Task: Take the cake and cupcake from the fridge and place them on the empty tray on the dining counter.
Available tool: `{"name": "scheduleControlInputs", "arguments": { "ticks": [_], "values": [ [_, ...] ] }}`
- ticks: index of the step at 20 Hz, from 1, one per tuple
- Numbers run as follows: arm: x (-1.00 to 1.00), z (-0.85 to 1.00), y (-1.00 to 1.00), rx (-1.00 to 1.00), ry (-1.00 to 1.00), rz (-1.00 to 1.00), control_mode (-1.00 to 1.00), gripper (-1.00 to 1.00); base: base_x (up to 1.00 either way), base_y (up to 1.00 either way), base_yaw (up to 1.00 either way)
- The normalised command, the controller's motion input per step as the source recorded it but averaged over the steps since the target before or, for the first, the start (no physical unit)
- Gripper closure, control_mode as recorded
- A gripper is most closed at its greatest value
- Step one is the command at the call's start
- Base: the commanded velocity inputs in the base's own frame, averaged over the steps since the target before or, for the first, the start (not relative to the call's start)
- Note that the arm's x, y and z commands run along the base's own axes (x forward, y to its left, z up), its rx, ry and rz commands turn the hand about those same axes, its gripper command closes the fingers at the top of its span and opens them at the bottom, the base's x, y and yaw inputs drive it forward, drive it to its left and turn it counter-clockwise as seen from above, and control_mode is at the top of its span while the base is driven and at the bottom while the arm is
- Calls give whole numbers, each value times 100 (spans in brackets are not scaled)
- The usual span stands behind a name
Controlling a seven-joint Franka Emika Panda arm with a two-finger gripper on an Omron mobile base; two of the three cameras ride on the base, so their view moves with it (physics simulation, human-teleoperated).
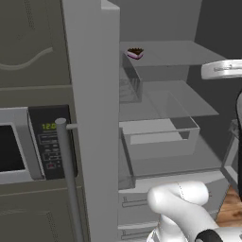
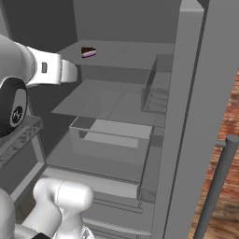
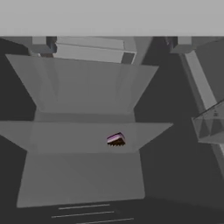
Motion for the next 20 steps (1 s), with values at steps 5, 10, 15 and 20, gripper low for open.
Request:
{"name": "scheduleControlInputs", "arguments": {
  "ticks": [5,10,15,20],
  "values": [
    [46,0,8,3,0,14,-100,-100,0,0,0],
    [52,0,11,0,0,11,-100,-100,0,0,0],
    [41,-1,29,0,-1,1,-100,-100,0,0,0],
    [34,0,24,0,0,0,-100,-100,0,0,0]
  ]
}}
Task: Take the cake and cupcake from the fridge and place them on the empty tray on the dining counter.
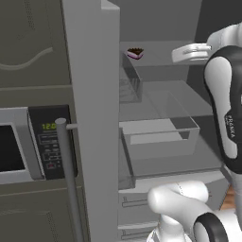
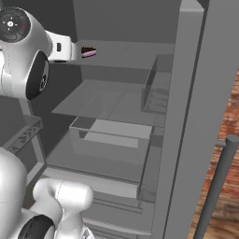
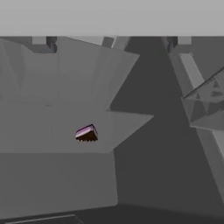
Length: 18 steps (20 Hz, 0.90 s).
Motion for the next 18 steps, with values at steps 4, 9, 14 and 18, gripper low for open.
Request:
{"name": "scheduleControlInputs", "arguments": {
  "ticks": [4,9,14,18],
  "values": [
    [41,0,0,0,0,0,-100,-100,0,0,0],
    [45,-2,0,0,1,0,-100,-100,0,0,0],
    [36,-5,1,0,0,0,-100,-100,0,0,0],
    [29,-11,8,0,0,0,-100,-100,0,0,0]
  ]
}}
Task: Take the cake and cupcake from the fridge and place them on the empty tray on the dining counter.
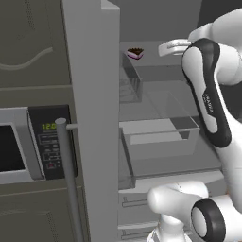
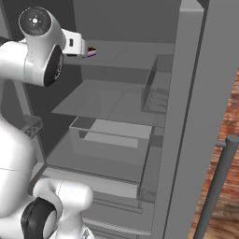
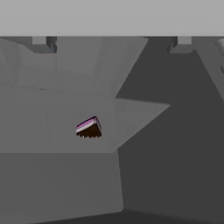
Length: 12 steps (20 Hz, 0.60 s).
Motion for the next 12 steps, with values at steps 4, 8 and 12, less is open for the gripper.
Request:
{"name": "scheduleControlInputs", "arguments": {
  "ticks": [4,8,12],
  "values": [
    [31,-14,13,0,0,0,-100,-100,0,0,0],
    [34,-9,16,0,0,0,-100,-100,0,0,0],
    [44,-7,2,0,7,0,-100,-100,0,0,0]
  ]
}}
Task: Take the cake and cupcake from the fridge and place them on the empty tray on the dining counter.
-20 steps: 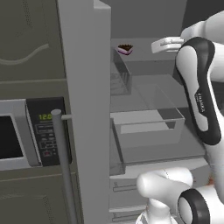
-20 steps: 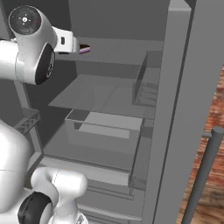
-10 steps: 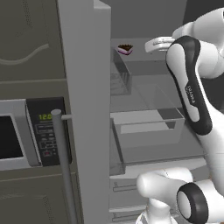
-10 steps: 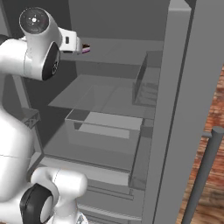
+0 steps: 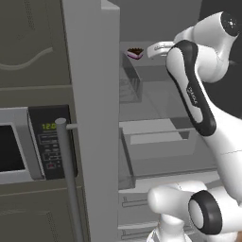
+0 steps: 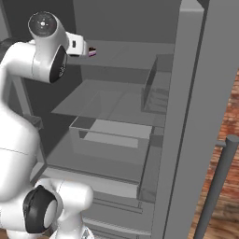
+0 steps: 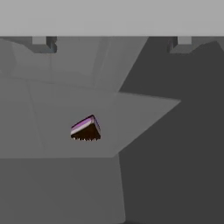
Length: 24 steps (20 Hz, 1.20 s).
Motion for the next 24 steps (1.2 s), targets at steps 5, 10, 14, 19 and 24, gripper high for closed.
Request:
{"name": "scheduleControlInputs", "arguments": {
  "ticks": [5,10,14,19,24],
  "values": [
    [43,-5,0,0,4,0,-100,-100,0,0,0],
    [38,-4,1,0,1,0,-100,-100,0,0,0],
    [34,-6,0,0,0,0,-100,-100,0,0,0],
    [40,-7,6,0,0,0,-100,-100,0,0,0],
    [44,-4,13,-2,0,-2,-100,-100,0,0,0]
  ]
}}
